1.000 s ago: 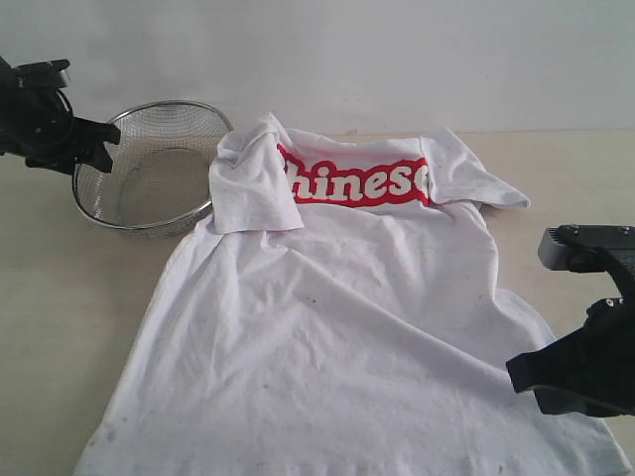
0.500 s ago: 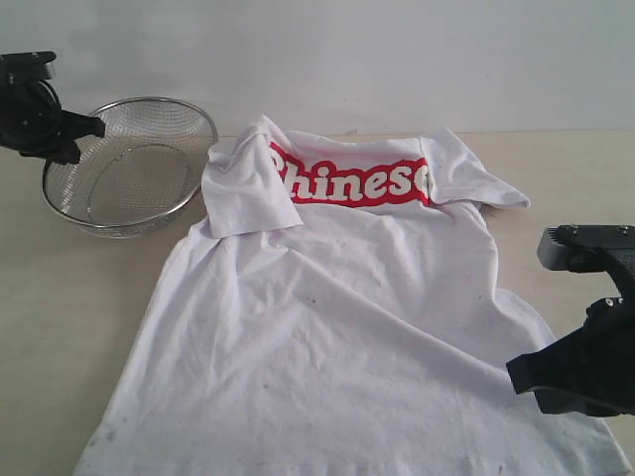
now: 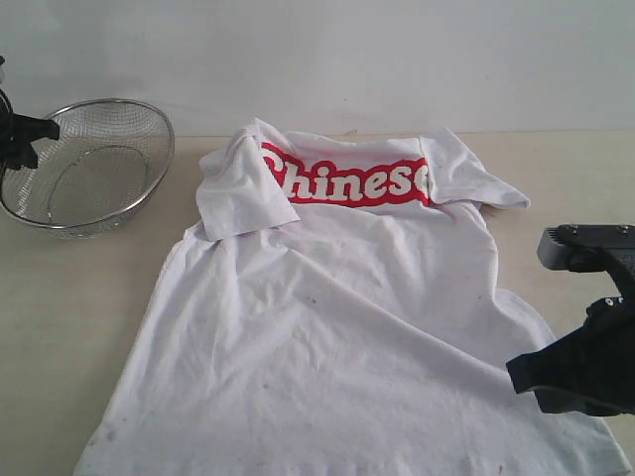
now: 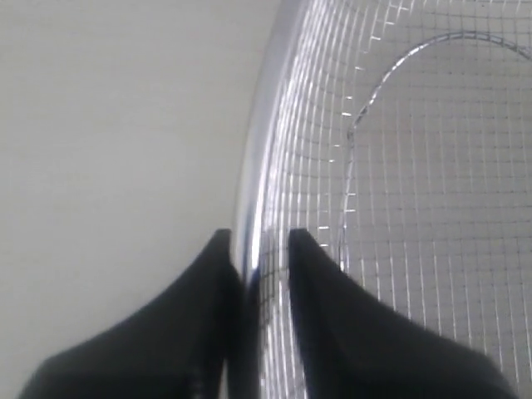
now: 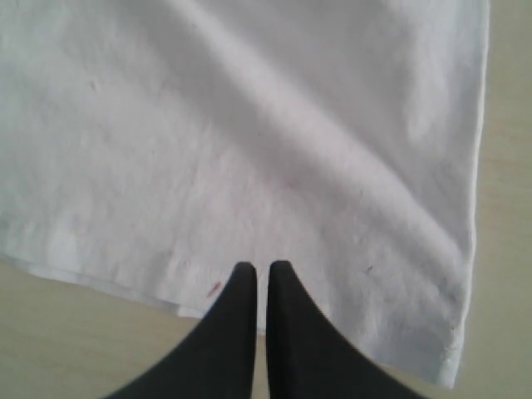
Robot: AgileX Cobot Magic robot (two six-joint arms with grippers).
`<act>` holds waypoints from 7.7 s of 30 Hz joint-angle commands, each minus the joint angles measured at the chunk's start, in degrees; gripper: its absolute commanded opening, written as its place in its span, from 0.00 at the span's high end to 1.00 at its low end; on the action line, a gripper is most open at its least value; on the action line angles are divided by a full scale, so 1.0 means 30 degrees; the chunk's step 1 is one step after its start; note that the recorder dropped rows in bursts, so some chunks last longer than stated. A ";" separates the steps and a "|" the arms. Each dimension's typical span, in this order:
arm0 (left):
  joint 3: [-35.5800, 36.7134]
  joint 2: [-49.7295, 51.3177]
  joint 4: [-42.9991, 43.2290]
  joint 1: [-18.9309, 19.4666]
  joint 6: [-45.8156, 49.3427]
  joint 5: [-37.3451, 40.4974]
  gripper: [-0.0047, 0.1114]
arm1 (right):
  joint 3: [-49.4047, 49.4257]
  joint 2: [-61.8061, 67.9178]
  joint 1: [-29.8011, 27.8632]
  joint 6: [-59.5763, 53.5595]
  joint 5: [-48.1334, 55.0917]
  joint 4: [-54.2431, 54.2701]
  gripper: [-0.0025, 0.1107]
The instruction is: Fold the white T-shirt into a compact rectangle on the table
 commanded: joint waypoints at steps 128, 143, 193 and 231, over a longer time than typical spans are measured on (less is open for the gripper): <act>2.6738 -1.2271 -1.1304 -0.8702 0.7064 -0.2857 0.92 | 0.0202 0.6732 0.1129 -0.0087 -0.1330 0.1061 0.98; 2.7923 -1.3900 -1.1506 -0.9075 0.6799 -0.2567 0.92 | 0.2030 0.6732 0.1129 0.0616 -0.1191 0.0816 0.98; 2.6880 -1.4161 -0.6718 -0.9075 0.4253 0.0939 0.92 | -0.1143 0.0766 0.1129 -0.0415 0.1725 0.1384 0.98; 2.5629 -1.2554 -0.4257 -0.9075 0.2691 0.1996 0.92 | -0.1143 0.0766 0.1129 -0.0815 0.1478 0.1384 0.98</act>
